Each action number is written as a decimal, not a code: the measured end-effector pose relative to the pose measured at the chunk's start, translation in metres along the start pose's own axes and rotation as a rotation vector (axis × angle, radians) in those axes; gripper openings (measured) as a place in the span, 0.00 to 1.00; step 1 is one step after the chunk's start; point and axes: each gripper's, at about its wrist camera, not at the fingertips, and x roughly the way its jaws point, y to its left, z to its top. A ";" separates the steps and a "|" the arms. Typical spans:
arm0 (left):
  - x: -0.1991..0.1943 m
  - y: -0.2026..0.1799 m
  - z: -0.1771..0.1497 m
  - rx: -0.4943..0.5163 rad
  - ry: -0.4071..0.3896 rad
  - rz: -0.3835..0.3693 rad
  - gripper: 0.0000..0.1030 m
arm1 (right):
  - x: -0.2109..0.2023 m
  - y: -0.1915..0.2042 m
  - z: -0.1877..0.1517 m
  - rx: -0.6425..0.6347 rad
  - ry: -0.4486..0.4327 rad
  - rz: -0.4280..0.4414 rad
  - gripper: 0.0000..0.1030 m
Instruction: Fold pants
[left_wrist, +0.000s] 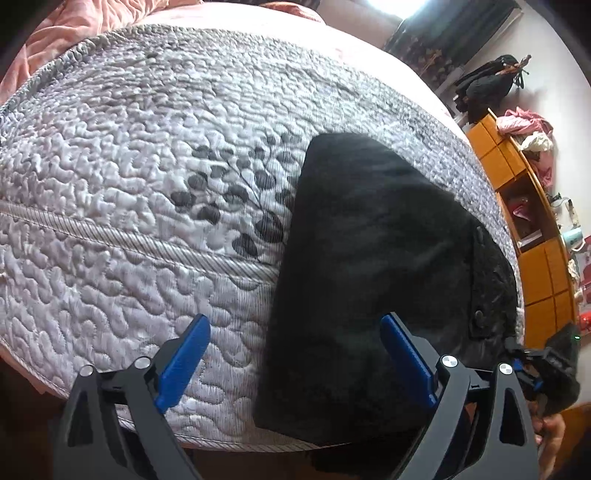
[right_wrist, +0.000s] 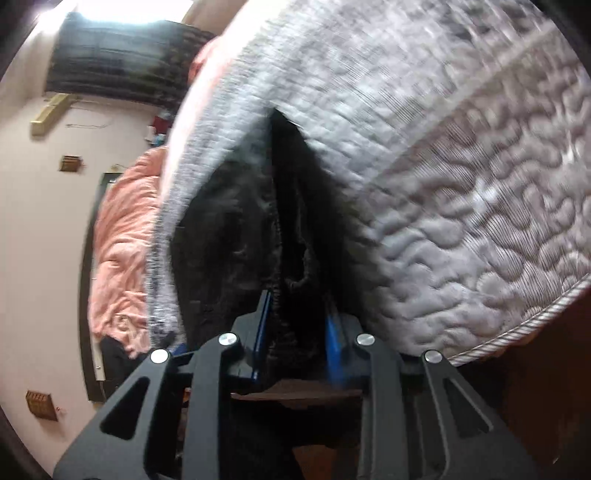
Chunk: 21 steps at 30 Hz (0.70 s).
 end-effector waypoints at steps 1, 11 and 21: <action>0.004 -0.001 0.000 0.007 0.015 0.004 0.91 | 0.005 -0.001 -0.001 -0.019 0.009 -0.010 0.28; 0.013 -0.006 -0.001 0.030 0.029 -0.015 0.93 | -0.021 0.034 0.046 -0.139 -0.095 -0.018 0.62; 0.020 -0.006 -0.003 0.027 0.041 -0.024 0.96 | 0.050 0.038 0.107 -0.197 0.004 -0.141 0.21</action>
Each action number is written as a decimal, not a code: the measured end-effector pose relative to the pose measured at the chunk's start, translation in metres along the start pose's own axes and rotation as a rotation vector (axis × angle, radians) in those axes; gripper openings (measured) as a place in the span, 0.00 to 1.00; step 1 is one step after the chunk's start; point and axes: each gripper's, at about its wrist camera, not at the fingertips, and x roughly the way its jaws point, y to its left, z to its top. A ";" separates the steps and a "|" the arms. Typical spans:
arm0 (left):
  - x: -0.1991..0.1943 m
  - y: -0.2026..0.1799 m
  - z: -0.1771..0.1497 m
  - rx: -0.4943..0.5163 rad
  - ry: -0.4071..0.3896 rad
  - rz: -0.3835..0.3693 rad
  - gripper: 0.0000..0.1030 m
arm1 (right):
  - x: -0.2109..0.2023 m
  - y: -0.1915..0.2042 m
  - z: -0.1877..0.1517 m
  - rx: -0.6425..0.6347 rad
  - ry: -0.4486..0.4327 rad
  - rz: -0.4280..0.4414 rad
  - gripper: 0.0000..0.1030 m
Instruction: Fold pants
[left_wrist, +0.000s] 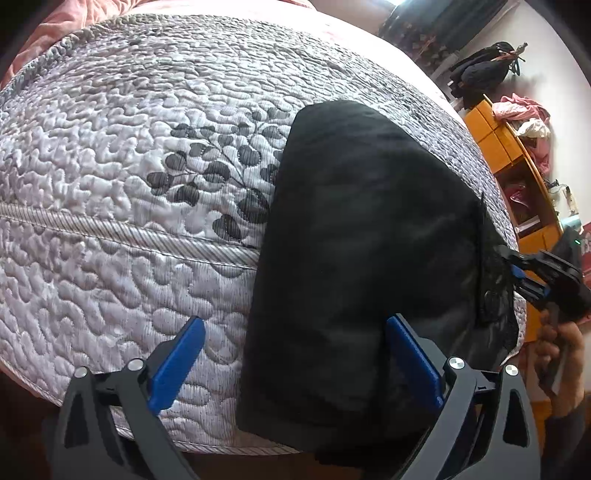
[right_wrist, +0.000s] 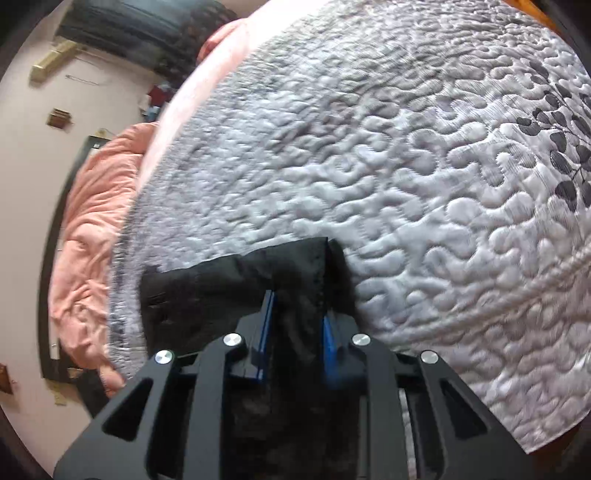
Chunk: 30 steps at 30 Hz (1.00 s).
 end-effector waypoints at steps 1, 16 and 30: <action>0.000 -0.001 0.001 0.004 0.002 0.000 0.96 | 0.003 0.001 0.000 -0.010 0.002 -0.009 0.21; -0.008 0.018 0.043 -0.066 -0.004 -0.063 0.96 | -0.029 -0.008 -0.089 -0.052 0.014 -0.097 0.51; 0.007 0.051 0.052 -0.194 0.118 -0.369 0.96 | -0.056 -0.048 -0.085 0.157 0.012 0.261 0.90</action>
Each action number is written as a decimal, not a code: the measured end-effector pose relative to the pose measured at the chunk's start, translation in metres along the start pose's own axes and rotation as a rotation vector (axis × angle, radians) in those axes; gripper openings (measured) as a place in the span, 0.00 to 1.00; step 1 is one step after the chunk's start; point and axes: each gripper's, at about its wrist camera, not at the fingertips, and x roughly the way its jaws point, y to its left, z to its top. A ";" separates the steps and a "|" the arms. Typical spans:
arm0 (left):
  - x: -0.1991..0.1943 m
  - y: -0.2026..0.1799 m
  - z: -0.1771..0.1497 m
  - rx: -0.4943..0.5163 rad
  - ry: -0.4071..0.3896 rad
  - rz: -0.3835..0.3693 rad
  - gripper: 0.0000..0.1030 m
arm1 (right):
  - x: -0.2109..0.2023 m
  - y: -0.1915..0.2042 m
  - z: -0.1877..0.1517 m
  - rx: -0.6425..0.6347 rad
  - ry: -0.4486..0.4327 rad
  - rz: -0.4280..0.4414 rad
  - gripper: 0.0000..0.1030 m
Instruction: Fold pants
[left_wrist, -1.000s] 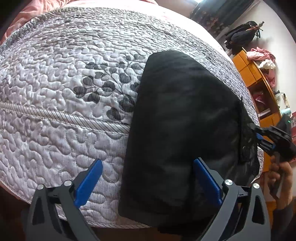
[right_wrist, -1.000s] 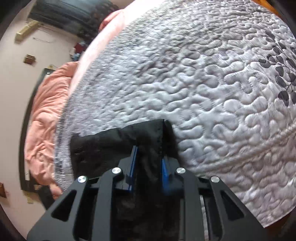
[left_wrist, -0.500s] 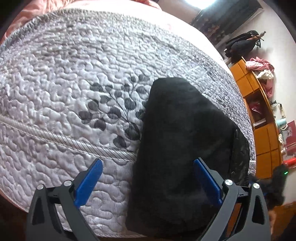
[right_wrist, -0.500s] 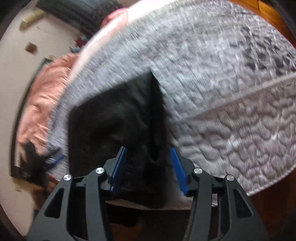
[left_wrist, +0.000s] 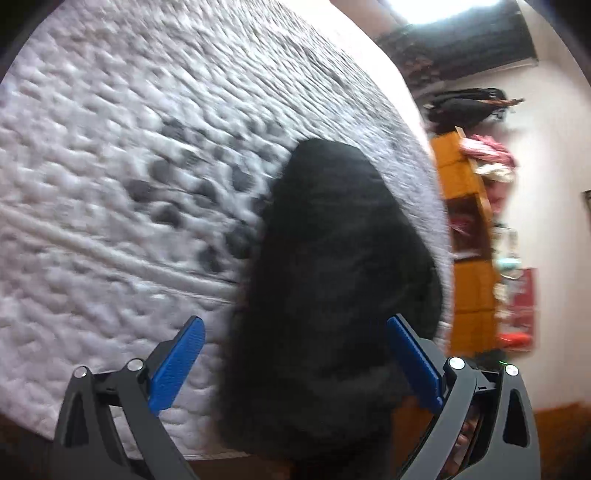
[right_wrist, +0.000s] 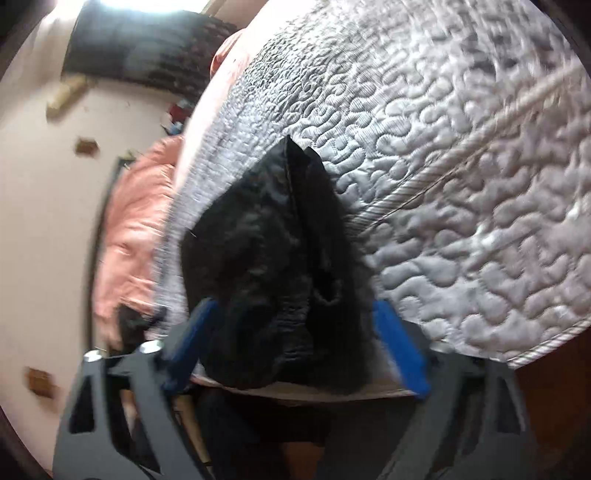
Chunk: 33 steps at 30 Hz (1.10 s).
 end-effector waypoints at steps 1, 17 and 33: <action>0.004 0.002 0.005 -0.001 0.020 -0.019 0.96 | 0.002 -0.007 0.007 0.030 0.022 0.039 0.90; 0.044 0.014 0.049 0.081 0.222 -0.202 0.96 | 0.046 -0.015 0.043 0.009 0.166 0.114 0.95; 0.089 0.008 0.039 0.081 0.297 -0.275 0.96 | 0.084 -0.015 0.038 0.027 0.233 0.162 0.96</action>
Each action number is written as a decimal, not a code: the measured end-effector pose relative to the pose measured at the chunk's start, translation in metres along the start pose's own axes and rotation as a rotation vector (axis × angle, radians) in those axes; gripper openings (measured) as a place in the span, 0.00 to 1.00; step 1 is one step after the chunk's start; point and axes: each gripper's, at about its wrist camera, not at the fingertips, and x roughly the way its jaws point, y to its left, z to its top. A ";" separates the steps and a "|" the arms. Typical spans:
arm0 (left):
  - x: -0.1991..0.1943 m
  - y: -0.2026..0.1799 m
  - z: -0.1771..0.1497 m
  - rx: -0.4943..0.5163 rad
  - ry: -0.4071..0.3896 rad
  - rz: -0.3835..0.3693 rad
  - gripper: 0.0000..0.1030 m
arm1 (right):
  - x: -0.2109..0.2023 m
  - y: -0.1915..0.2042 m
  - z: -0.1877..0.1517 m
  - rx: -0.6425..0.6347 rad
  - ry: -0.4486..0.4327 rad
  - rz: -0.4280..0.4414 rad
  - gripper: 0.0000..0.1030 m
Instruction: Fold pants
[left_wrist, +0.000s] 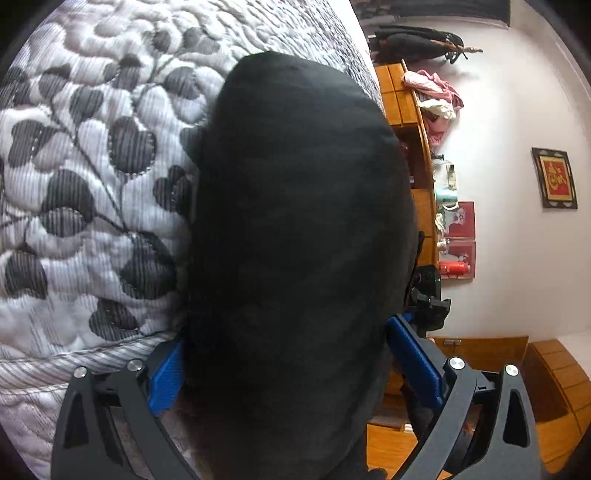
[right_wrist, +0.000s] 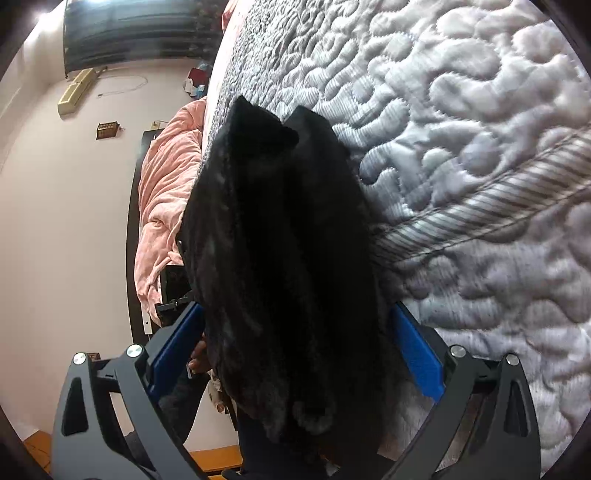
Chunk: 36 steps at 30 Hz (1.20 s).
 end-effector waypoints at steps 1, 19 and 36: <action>-0.003 0.004 -0.002 -0.018 -0.014 -0.011 0.96 | 0.002 0.000 0.000 -0.002 0.004 0.000 0.96; -0.064 -0.035 -0.006 0.002 -0.205 0.074 0.33 | 0.030 0.109 0.007 -0.234 0.022 -0.020 0.42; -0.159 0.069 0.105 -0.260 -0.285 0.083 0.44 | 0.198 0.170 0.152 -0.198 0.147 -0.130 0.64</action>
